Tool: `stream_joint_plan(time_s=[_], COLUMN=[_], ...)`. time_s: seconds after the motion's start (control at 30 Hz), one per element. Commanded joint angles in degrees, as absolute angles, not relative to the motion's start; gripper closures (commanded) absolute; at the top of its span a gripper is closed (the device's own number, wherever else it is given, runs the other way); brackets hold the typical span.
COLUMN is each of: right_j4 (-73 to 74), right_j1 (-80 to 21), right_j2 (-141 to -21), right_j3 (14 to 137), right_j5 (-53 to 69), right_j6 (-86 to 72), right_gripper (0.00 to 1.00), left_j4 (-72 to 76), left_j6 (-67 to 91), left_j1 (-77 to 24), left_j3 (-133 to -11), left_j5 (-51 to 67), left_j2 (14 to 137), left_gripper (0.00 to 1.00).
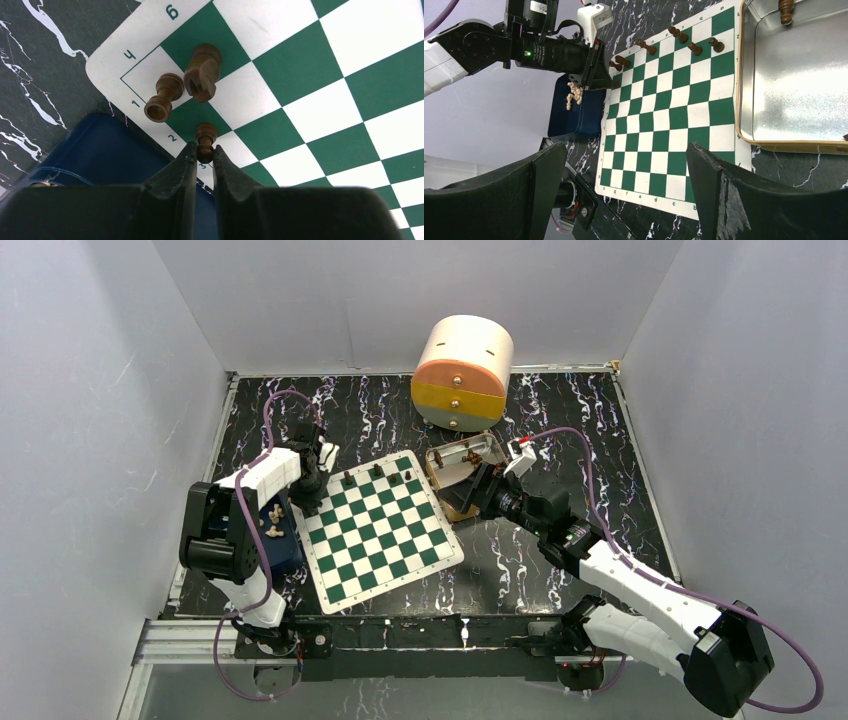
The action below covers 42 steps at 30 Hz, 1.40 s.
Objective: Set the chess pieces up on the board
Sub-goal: Place the chess piece on the chessboard.
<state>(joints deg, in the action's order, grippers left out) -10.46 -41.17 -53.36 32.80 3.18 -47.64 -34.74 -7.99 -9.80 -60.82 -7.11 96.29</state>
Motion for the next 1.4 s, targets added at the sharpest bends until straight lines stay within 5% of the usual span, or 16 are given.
stream_joint_plan(time_s=[0.0,0.67,1.37], right_j4=[-14.14,-14.71,-11.19], right_j1=[-41.31,-41.32,-41.34], right_j2=[-53.35,-53.90,-57.64], right_j3=[33.22,33.31,36.51], right_j5=[3.49,4.33,4.74], right_j6=[-47.02,-47.37,-44.24], right_gripper=[0.01,0.01,0.01], left_j4=[-35.16,-32.96,-37.22], left_j6=[-8.45,-8.53,-6.08], left_j1=[-9.40,-9.34,-9.40], left_j3=[-61.94,-60.47,-65.00], left_j5=[-8.12,-9.31,-6.62], left_j2=[94.62,94.31,88.22], left_gripper=[0.89,0.87,0.60])
